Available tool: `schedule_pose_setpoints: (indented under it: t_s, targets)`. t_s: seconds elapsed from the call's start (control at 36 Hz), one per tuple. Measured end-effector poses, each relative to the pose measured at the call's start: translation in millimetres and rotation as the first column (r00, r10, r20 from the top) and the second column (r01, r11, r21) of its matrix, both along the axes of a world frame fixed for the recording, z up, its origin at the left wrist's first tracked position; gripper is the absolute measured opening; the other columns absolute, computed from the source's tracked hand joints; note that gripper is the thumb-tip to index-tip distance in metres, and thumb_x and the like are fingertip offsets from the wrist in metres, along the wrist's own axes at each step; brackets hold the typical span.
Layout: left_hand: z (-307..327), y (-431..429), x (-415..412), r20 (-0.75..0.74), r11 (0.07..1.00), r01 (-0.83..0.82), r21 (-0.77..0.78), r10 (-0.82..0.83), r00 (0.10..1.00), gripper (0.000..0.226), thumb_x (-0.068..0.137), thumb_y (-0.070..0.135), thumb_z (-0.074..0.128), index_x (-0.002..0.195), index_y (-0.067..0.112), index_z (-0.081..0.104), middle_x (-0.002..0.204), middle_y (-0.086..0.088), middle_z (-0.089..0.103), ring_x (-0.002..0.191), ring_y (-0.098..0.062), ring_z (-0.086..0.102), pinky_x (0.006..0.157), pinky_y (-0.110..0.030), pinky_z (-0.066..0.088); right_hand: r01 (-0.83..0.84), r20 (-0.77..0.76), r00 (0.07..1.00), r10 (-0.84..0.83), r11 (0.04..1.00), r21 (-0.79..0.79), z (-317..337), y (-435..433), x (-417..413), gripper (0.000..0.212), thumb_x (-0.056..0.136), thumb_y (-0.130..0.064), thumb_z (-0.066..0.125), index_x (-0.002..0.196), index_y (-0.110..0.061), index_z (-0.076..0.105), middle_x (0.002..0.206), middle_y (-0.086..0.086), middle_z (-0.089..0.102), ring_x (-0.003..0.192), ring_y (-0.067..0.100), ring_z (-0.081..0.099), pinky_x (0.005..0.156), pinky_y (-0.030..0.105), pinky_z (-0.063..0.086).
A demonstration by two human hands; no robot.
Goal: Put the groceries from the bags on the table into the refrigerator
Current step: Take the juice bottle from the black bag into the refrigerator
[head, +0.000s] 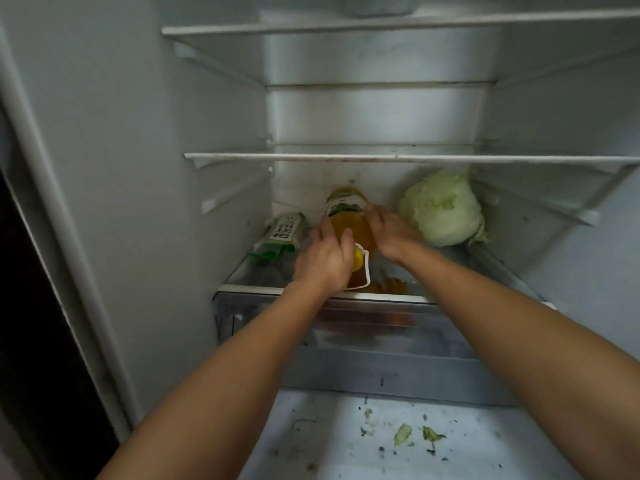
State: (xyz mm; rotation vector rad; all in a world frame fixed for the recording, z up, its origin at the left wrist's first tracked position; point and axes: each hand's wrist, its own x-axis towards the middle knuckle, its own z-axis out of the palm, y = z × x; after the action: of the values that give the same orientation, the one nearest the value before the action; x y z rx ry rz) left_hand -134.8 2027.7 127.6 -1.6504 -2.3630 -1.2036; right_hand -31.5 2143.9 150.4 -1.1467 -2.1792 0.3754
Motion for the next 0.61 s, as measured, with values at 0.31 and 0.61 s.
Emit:
schedule_pose_setpoints:
  t_s: [0.31, 0.61]
  targets:
    - [-8, -75, 20, -0.227, 0.987, -0.107, 0.117, 0.131, 0.965, 0.033, 0.097, 0.039, 0.044, 0.112, 0.012, 0.055, 0.119, -0.012, 0.055, 0.104, -0.034, 0.056, 0.079, -0.044, 0.050, 0.109, 0.092, 0.984, -0.156, 0.917, 0.384, -14, -66, 62, 0.033, 0.092, -0.039, 0.048, 0.108, -0.017, 0.067, 0.106, 0.013, 0.068, 0.096, 0.034, 0.063, 0.073, 0.036, 0.047]
    - [-54, -230, 80, -0.357, 0.952, -0.216, 0.217, 0.284, 0.890, 0.016, 0.091, 0.024, 0.056, 0.097, 0.010, 0.060, 0.100, -0.012, 0.062, 0.090, -0.032, 0.059, 0.066, -0.038, 0.043, -0.161, 0.097, 0.987, 0.132, 0.878, 0.451, -34, -197, 93, 0.030, 0.093, -0.038, 0.052, 0.111, -0.018, 0.065, 0.112, 0.008, 0.063, 0.101, 0.033, 0.061, 0.078, 0.041, 0.049]
